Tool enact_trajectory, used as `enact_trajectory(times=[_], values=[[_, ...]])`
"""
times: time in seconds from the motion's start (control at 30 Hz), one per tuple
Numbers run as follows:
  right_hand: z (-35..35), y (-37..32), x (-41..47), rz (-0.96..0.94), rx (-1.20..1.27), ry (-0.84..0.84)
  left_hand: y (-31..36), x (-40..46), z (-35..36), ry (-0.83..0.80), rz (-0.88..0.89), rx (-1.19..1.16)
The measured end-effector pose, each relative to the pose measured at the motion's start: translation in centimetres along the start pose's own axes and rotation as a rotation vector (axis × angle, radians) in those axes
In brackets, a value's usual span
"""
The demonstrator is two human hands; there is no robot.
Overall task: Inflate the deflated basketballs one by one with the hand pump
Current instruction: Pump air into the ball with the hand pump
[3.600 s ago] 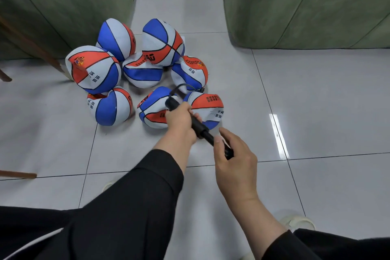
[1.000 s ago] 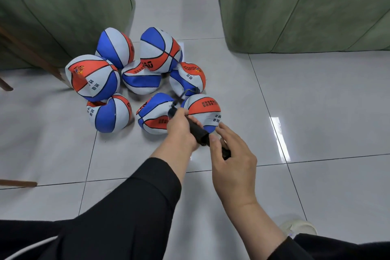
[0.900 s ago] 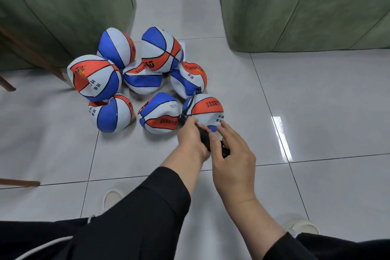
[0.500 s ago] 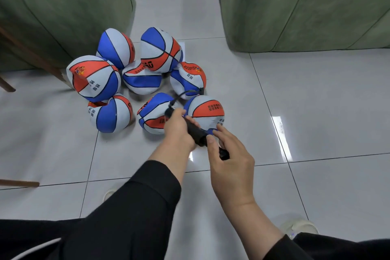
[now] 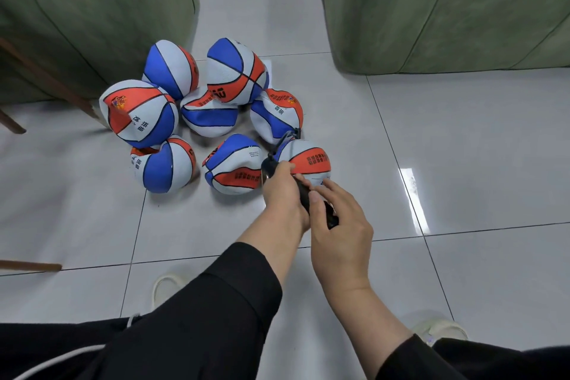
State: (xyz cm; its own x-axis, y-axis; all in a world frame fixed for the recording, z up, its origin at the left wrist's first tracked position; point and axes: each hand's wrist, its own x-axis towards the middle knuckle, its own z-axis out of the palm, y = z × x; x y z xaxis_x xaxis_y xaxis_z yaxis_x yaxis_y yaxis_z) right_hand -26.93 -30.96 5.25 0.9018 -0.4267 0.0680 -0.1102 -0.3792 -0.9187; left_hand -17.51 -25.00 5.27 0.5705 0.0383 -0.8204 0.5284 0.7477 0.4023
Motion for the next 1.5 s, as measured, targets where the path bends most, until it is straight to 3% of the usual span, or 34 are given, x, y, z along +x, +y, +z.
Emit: enact_trajectory(times=[0.1,0.27,0.37,0.6,0.77,0.87,1.0,1.1,1.37,1.5], values=[[0.0,-0.4,0.1,0.01,-0.006,-0.091,0.8,0.0,-0.2,0.002,-0.015,0.005],[-0.5,-0.5,-0.2,-0.079,0.016,0.026,3.9,2.1,-0.9,0.024,0.023,-0.015],[-0.8,-0.9,-0.4,-0.123,0.023,0.009,5.8,3.3,-1.6,0.043,0.001,-0.043],[-0.5,-1.1,0.6,-0.038,0.039,0.013,1.8,0.5,-0.2,-0.007,-0.036,-0.06],[0.0,-0.7,0.3,0.012,0.026,-0.023,0.5,-0.7,0.2,0.003,0.058,0.005],[0.0,-1.0,0.0,0.012,0.013,-0.101,1.6,0.0,-0.5,0.008,0.032,0.0],[-0.8,-1.5,-0.2,-0.002,0.064,0.014,5.1,2.1,-1.5,0.046,0.066,-0.011],[-1.2,-2.1,-0.4,-0.048,0.061,-0.004,7.7,3.5,-2.2,0.078,0.073,-0.035],[0.0,-2.9,0.8,-0.003,0.014,-0.028,3.4,-0.7,0.2,0.021,-0.001,0.004],[0.4,-3.5,0.7,0.011,0.011,-0.054,2.9,-2.0,0.3,0.029,0.063,0.014]])
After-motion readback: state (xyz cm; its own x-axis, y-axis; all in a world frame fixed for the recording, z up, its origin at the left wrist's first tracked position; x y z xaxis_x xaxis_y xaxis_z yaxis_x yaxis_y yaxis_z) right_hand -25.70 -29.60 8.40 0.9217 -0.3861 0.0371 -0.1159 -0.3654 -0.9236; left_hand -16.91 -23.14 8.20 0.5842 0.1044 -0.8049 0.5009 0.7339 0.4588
